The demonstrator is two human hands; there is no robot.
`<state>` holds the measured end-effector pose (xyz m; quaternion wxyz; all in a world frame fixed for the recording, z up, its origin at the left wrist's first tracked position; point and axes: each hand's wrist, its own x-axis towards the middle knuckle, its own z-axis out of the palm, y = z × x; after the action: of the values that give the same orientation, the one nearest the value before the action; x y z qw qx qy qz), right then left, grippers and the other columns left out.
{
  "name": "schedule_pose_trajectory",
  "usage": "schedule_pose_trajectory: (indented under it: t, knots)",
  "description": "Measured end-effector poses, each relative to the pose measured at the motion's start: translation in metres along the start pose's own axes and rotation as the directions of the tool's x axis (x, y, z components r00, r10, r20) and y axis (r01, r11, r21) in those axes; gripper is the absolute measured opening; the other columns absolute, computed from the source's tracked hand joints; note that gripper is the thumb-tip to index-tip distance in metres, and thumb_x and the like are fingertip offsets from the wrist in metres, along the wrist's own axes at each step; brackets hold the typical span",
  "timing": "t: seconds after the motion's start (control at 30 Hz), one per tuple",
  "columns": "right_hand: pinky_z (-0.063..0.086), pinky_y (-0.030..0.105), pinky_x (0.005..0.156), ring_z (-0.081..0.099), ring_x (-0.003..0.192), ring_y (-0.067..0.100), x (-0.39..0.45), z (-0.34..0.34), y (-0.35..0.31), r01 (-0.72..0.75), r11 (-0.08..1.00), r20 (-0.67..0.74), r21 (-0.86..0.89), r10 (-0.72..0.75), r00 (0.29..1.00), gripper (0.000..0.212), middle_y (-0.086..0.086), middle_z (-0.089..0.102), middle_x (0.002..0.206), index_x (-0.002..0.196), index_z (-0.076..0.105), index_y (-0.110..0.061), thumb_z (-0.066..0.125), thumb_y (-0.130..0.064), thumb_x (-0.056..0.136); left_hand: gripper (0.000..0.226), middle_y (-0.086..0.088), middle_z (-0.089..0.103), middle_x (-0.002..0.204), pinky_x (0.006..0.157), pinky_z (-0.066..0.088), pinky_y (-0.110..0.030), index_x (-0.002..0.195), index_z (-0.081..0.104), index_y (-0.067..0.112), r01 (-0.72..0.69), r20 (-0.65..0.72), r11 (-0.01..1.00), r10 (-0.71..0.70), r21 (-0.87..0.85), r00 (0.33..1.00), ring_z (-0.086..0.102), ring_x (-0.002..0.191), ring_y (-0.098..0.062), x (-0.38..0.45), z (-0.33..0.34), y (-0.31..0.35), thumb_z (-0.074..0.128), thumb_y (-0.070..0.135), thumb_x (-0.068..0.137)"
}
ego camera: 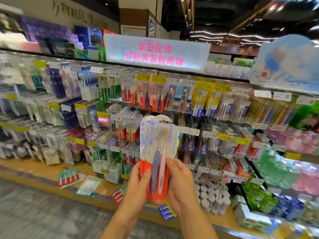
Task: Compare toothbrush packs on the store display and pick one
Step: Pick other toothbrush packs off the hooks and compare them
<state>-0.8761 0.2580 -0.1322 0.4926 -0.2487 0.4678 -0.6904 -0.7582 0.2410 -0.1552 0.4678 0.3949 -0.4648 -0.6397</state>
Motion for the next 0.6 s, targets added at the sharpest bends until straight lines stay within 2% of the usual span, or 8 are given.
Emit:
schedule_pose_trajectory:
  t: [0.07,0.17,0.3,0.4,0.5,0.6]
  knots:
    - [0.056,0.053,0.09,0.07,0.092,0.035,0.005,0.012,0.006,-0.013,1.0,0.006,0.015,0.013,1.0,0.018,0.029,0.074,0.108,0.097,0.077,-0.004,0.062,-0.013,0.101,0.026,-0.002,0.077,0.11,0.058,0.063,-0.047,0.131,0.053,0.04,0.004,-0.011,1.0,-0.004,0.003,1.0,0.079,0.086,-0.03,0.005,-0.013,0.003,0.051,0.04,0.105]
    - [0.059,0.043,0.082,0.074,0.087,0.025,0.011,0.029,0.015,-0.022,1.0,0.011,0.013,0.022,1.0,0.021,0.02,0.076,0.101,0.106,0.074,0.0,0.057,-0.011,0.103,0.027,0.002,0.077,0.108,0.066,0.064,-0.055,0.132,0.053,0.043,0.014,-0.022,1.0,-0.013,0.013,1.0,0.078,0.089,-0.031,0.013,-0.034,0.005,0.052,0.042,0.105]
    - [0.058,0.042,0.08,0.075,0.08,0.021,0.017,0.051,0.029,-0.023,1.0,0.016,0.01,0.023,1.0,0.022,0.015,0.077,0.091,0.097,0.076,-0.004,0.056,-0.01,0.104,0.027,0.008,0.078,0.105,0.064,0.064,-0.051,0.131,0.053,0.045,0.014,-0.024,1.0,-0.013,0.014,1.0,0.079,0.09,-0.027,0.022,-0.059,0.01,0.052,0.043,0.104]
    - [0.056,0.043,0.083,0.074,0.083,0.022,0.02,0.067,0.039,-0.03,0.999,0.035,-0.018,0.031,0.999,0.022,0.014,0.077,0.093,0.096,0.075,-0.006,0.055,-0.01,0.104,0.028,0.005,0.077,0.108,0.062,0.063,-0.048,0.132,0.051,0.045,0.024,-0.034,0.999,-0.023,0.023,0.999,0.079,0.089,-0.027,0.028,-0.079,0.012,0.052,0.043,0.104]
    - [0.052,0.049,0.088,0.069,0.091,0.03,0.022,0.08,0.053,-0.038,0.997,0.048,-0.068,0.041,0.998,0.021,0.02,0.074,0.098,0.098,0.073,-0.003,0.055,-0.011,0.105,0.028,-0.004,0.075,0.113,0.06,0.062,-0.046,0.132,0.051,0.042,0.022,-0.046,0.999,-0.02,0.048,0.999,0.079,0.087,-0.03,0.033,-0.102,0.011,0.051,0.042,0.104]
    - [0.051,0.052,0.087,0.065,0.092,0.033,0.024,0.09,0.069,-0.054,0.991,0.056,-0.119,0.061,0.997,0.018,0.027,0.07,0.101,0.096,0.073,-0.002,0.059,-0.012,0.103,0.027,-0.003,0.075,0.115,0.065,0.064,-0.051,0.132,0.052,0.041,0.018,-0.065,0.997,-0.014,0.075,0.998,0.078,0.09,-0.029,0.037,-0.12,0.007,0.051,0.039,0.105]
